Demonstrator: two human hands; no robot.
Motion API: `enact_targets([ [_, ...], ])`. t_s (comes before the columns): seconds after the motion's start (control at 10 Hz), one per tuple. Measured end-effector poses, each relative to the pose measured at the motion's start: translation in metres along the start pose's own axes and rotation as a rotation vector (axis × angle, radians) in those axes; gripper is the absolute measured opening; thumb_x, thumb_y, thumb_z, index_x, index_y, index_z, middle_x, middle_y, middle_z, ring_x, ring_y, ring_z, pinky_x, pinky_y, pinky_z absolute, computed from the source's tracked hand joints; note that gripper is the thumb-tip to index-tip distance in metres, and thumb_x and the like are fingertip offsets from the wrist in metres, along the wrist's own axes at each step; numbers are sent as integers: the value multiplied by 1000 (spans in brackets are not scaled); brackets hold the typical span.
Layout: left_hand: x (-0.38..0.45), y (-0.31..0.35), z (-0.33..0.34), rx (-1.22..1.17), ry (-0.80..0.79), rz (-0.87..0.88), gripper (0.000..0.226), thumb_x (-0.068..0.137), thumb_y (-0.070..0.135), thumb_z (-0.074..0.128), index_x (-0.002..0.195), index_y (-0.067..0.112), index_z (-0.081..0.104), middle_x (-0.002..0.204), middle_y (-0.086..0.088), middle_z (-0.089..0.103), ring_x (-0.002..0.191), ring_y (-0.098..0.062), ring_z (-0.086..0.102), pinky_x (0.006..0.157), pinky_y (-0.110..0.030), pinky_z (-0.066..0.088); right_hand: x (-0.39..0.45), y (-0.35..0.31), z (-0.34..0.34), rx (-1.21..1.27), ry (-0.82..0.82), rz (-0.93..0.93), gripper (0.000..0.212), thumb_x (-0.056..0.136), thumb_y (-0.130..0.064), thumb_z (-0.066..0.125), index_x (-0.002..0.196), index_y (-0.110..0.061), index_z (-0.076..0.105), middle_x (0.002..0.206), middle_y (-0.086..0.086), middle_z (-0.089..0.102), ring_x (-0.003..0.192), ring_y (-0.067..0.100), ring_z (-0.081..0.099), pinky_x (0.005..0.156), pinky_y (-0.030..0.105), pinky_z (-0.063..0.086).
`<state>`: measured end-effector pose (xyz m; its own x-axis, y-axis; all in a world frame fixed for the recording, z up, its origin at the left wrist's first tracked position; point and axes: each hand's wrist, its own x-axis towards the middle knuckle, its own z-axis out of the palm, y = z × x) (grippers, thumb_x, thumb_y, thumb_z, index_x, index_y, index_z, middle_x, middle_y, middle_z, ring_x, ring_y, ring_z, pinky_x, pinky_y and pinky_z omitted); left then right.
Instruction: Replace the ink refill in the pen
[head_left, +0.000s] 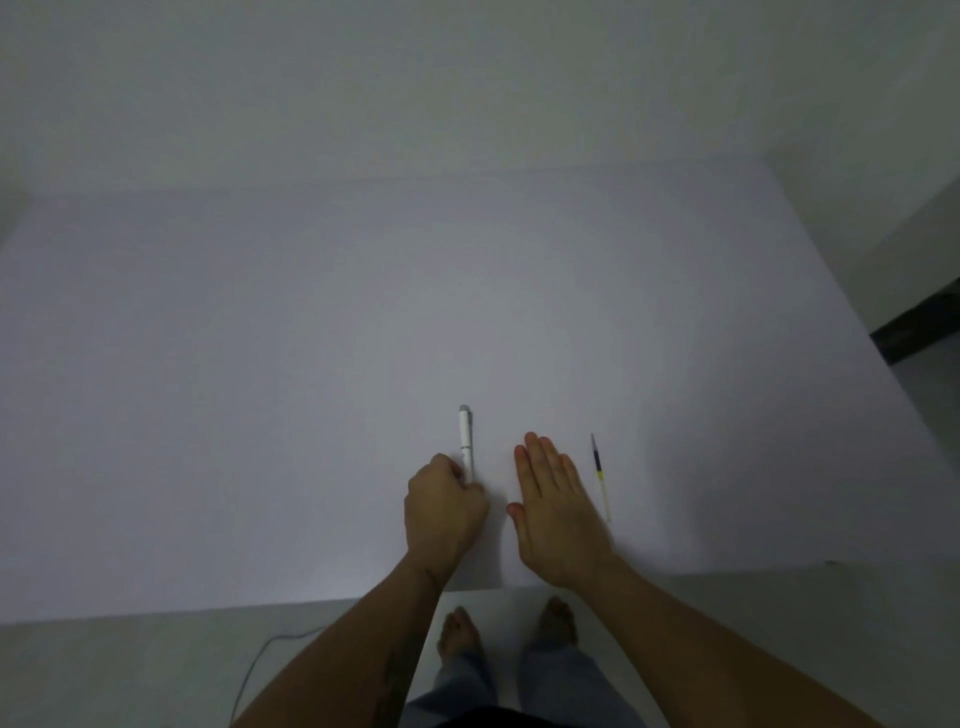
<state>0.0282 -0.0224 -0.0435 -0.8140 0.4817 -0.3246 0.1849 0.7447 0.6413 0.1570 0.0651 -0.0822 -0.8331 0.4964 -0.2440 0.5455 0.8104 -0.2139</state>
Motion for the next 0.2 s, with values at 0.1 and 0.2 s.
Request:
enact_targets([
  [0.1, -1, -3, -5, -15, -8, 15, 18, 83, 29, 68, 80, 21, 52, 65, 12, 52, 58, -5, 51, 51, -14, 33, 2, -3, -5, 9, -32, 22, 71, 101, -43, 25, 155, -9, -5, 162, 10, -14, 151, 29, -11, 122, 42, -5],
  [0.2, -4, -7, -20, 67, -25, 71, 16, 86, 32, 59, 78, 21, 51, 65, 8, 53, 61, -12, 54, 51, -17, 36, 3, -7, -14, 88, -54, 27, 71, 101, -42, 28, 156, -9, -2, 165, 11, -9, 152, 27, -7, 124, 40, -1],
])
